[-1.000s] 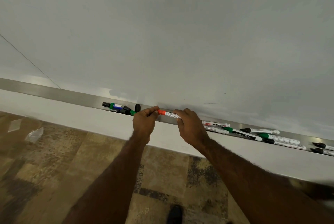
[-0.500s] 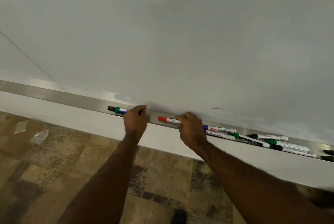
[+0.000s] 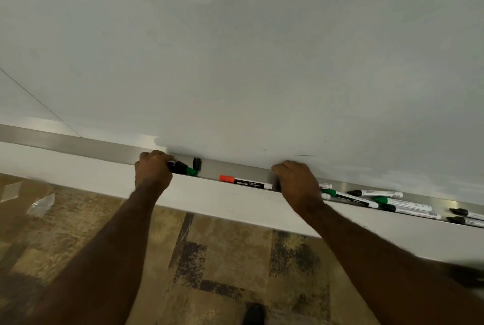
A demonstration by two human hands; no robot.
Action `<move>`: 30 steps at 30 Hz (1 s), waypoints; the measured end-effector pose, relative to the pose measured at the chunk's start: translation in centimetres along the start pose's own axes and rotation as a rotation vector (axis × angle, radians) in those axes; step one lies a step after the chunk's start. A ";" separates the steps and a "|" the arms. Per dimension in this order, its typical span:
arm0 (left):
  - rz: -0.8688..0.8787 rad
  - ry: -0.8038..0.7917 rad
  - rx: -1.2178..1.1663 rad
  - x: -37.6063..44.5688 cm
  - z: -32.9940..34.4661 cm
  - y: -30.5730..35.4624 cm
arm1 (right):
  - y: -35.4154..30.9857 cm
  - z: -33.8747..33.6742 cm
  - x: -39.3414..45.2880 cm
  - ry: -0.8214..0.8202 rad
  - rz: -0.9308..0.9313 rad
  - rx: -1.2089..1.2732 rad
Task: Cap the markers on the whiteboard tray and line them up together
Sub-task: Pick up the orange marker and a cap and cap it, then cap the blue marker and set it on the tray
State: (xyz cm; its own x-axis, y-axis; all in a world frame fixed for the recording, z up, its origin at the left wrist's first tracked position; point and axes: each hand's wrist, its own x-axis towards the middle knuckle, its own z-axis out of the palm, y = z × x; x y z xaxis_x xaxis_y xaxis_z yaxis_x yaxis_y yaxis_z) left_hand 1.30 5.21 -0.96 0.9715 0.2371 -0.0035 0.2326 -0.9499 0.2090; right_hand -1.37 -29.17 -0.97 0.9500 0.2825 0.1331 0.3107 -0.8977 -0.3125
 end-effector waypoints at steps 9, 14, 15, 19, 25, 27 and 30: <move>0.026 -0.089 0.077 1.8 -0.1 -0.3 | 4.8 -1.7 -3.8 -0.157 0.048 -0.307; 0.001 -0.053 0.073 2.2 0.0 -0.2 | 4.8 -2.0 -3.2 -0.203 0.030 -0.395; 0.000 -0.046 0.080 2.2 0.0 -0.2 | 4.8 -1.9 -3.2 -0.209 0.032 -0.407; 0.014 0.000 0.102 2.1 0.1 -0.3 | 4.8 -1.8 -3.0 -0.214 0.037 -0.418; 0.185 0.217 0.025 1.3 0.3 -0.7 | 4.5 -1.8 -3.5 -0.206 0.050 -0.381; 0.214 0.297 -0.038 1.1 0.2 -0.9 | 4.3 -1.9 -3.7 -0.183 0.042 -0.364; 0.190 0.361 -0.199 0.5 0.1 -0.5 | 3.8 -2.0 -3.6 -0.106 0.021 -0.328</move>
State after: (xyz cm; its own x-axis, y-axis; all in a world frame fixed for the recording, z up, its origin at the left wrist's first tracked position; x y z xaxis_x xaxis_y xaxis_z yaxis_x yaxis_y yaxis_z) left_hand 1.70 5.78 -1.18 0.9093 0.1522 0.3873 0.0042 -0.9340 0.3573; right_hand -3.70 -34.25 -0.74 0.9594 0.2807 0.0263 0.2806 -0.9598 0.0076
